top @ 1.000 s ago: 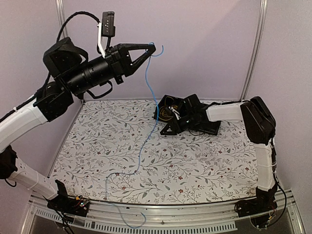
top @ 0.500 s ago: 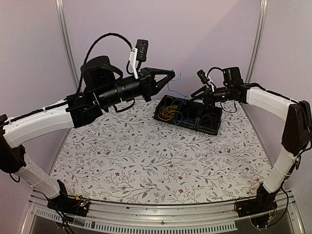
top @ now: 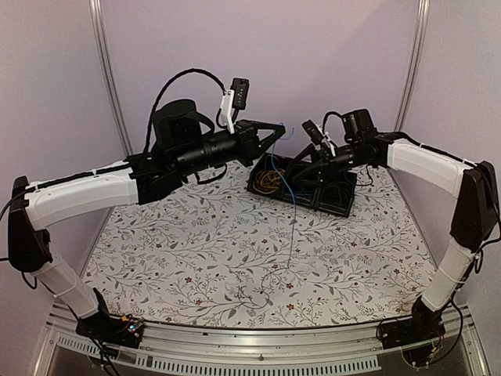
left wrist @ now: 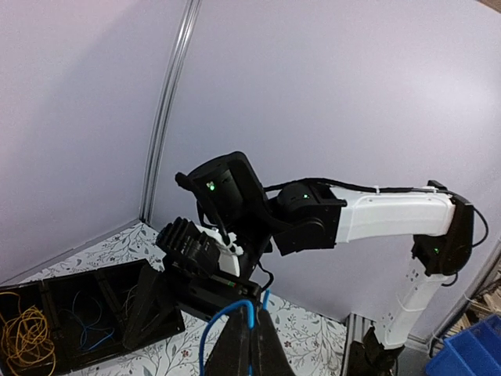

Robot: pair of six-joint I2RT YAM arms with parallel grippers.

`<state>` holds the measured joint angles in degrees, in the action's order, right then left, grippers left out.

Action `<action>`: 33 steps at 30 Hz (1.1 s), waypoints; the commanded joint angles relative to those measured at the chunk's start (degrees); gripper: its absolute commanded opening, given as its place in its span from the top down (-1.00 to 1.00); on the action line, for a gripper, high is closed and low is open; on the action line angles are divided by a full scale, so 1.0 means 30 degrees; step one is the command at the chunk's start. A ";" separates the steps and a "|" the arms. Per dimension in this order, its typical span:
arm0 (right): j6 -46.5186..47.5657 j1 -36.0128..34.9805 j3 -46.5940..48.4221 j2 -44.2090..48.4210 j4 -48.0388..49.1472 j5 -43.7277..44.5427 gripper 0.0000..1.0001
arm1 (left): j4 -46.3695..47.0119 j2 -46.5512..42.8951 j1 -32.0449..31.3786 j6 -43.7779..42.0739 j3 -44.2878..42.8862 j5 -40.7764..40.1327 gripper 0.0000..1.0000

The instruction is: Untangle the cables

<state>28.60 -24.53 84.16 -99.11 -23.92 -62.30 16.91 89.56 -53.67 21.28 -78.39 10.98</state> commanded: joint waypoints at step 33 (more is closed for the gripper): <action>0.4031 -0.0462 0.1299 -0.0445 -0.5161 -0.0409 -0.61 | 0.1346 -0.0818 0.0534 0.1194 0.1000 0.0816 1.00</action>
<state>34.94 -23.24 88.23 -103.48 -34.59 -58.41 19.27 88.92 -52.73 24.27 -76.20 13.04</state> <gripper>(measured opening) 0.791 0.017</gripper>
